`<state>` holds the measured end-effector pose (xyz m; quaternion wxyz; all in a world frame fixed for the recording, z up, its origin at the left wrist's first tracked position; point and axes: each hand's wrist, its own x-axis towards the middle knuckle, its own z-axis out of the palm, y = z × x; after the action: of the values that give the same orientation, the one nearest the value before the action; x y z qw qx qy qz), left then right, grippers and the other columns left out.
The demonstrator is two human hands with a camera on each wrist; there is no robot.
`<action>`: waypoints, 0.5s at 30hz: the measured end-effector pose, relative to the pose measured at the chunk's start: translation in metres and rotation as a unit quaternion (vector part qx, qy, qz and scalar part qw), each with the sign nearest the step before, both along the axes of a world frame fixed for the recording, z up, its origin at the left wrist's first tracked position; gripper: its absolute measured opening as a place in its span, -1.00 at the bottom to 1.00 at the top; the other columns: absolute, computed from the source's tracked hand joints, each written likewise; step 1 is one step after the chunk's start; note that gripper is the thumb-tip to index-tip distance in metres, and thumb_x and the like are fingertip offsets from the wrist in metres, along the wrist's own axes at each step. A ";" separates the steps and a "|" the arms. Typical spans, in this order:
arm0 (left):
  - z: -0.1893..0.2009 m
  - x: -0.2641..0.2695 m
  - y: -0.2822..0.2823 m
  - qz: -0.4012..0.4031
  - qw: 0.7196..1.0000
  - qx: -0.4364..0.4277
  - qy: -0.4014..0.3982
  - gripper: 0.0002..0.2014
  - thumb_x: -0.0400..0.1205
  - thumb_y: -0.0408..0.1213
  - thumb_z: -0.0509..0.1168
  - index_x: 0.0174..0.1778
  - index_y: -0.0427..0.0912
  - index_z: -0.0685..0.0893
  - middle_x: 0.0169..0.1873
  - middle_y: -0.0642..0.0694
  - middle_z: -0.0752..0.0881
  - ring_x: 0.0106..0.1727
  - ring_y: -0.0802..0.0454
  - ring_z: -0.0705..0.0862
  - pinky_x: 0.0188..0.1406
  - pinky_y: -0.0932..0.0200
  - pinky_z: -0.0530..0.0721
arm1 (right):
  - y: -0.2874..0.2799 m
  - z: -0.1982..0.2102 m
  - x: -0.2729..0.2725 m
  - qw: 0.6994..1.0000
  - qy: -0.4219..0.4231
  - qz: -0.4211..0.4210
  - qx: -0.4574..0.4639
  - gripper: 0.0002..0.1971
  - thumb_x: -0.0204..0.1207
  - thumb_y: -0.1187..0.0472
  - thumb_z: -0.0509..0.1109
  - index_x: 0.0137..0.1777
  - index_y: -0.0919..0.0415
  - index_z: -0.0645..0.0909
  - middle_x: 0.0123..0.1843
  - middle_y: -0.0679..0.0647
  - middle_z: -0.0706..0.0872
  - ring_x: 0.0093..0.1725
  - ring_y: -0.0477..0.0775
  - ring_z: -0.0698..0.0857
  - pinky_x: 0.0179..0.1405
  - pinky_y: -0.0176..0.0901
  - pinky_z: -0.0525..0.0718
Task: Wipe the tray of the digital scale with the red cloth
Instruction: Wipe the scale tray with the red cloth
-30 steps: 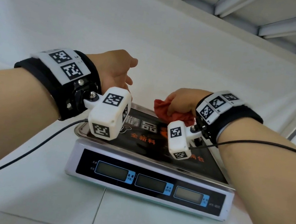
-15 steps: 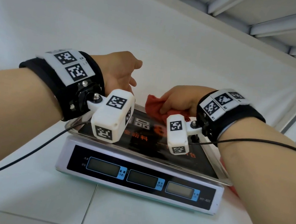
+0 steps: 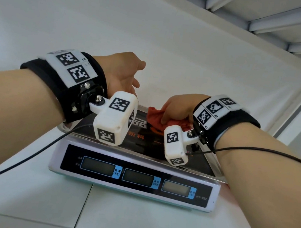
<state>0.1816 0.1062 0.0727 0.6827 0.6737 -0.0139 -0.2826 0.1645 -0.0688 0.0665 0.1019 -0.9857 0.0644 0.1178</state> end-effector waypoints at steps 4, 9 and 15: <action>0.001 -0.003 -0.006 -0.007 1.000 0.000 -0.008 -0.28 0.71 0.15 0.03 0.68 -0.24 0.11 0.58 -0.56 0.17 0.60 -0.49 0.14 0.33 -0.53 0.26 | -0.004 0.013 -0.008 0.991 0.069 -0.009 0.112 -0.66 0.57 0.39 0.42 0.34 0.38 0.64 0.08 0.24 0.78 0.00 0.22 0.74 0.24 0.21 0.67; 0.002 -0.004 -0.008 -0.011 1.000 -0.005 0.004 -0.28 0.71 0.14 0.03 0.68 -0.25 0.11 0.59 -0.54 0.16 0.61 -0.47 0.14 0.35 -0.51 0.26 | -0.031 0.029 -0.007 0.993 0.001 -0.079 0.091 -0.60 0.54 0.31 0.44 0.37 0.40 0.60 0.06 0.31 0.72 0.02 0.28 0.67 0.20 0.21 0.64; 0.002 -0.008 -0.013 -0.018 1.000 -0.018 0.012 -0.28 0.71 0.15 0.04 0.68 -0.24 0.12 0.59 -0.54 0.16 0.62 -0.47 0.12 0.35 -0.52 0.26 | -0.050 0.011 -0.001 0.993 -0.016 -0.114 0.036 -0.61 0.42 0.21 0.57 0.20 0.37 0.69 0.20 0.34 0.81 0.26 0.39 0.76 0.36 0.36 0.65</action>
<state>0.1733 0.0932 0.0746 0.6897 0.6575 -0.0229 -0.3023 0.1632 -0.1186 0.0776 0.1511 -0.9694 0.1704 0.0915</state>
